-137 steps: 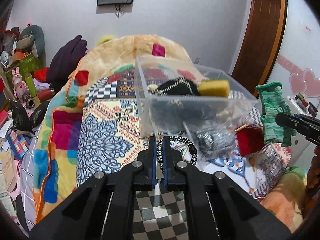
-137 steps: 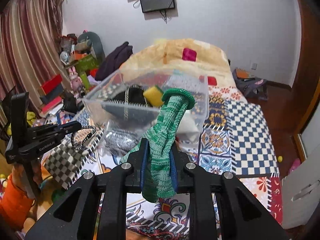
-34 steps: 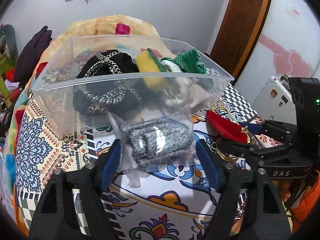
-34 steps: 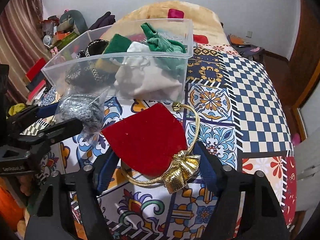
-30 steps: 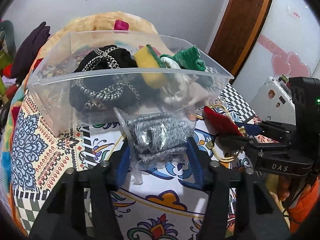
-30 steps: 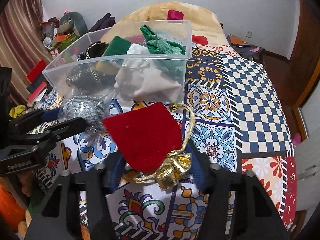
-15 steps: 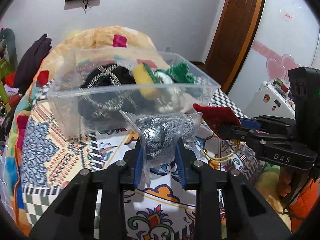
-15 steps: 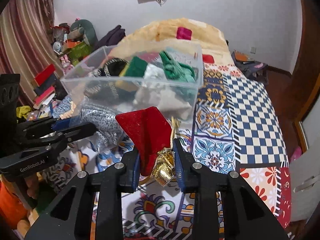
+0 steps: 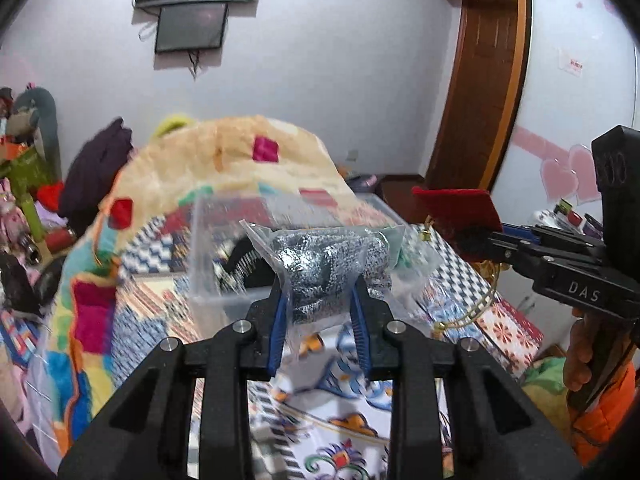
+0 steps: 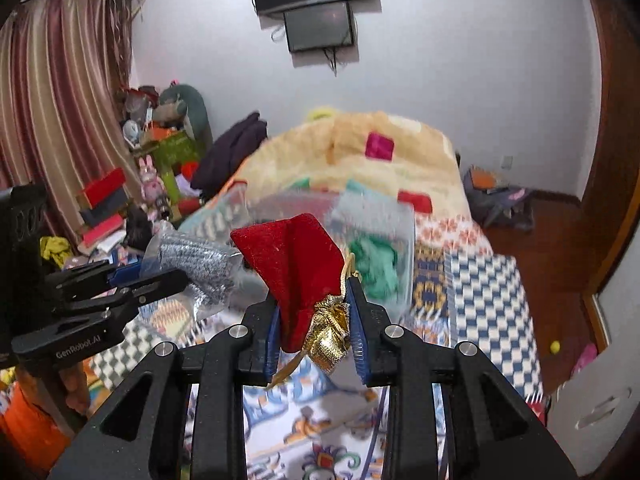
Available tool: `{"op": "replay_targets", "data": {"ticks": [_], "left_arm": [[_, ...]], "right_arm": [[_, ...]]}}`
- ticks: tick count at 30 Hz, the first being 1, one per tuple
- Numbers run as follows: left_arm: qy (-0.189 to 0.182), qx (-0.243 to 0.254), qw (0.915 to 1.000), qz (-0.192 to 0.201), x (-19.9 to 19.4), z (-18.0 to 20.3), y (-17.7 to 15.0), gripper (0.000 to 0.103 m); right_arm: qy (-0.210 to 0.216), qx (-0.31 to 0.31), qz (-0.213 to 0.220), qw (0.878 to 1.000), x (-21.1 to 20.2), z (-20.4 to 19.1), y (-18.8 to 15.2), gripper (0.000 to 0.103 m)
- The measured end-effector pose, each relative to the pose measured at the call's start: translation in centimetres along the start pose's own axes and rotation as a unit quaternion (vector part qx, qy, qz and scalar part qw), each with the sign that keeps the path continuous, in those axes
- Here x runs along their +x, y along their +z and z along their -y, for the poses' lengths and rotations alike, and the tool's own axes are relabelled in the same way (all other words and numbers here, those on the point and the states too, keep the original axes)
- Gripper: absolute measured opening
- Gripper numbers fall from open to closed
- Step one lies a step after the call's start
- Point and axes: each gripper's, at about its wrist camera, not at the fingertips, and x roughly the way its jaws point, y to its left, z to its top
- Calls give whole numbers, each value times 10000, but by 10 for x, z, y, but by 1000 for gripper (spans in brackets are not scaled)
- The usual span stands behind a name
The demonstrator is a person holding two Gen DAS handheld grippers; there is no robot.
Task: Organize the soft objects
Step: 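Carry both pouches over the box and release them with both tools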
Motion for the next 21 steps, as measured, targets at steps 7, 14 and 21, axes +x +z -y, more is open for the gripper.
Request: {"op": "replay_targets", "data": {"ticks": [7, 14, 21], "left_arm": [[264, -20, 9991, 341, 3, -12, 33, 29], [429, -137, 9987, 224, 26, -23, 39, 29], [522, -263, 9979, -276, 73, -36, 24, 29]], "right_arm": [[-114, -82, 302, 9994, 13, -6, 27, 27], [-361, -184, 312, 9987, 39, -10, 40, 27], [-520, -110, -216, 9984, 79, 4, 28, 27]]}}
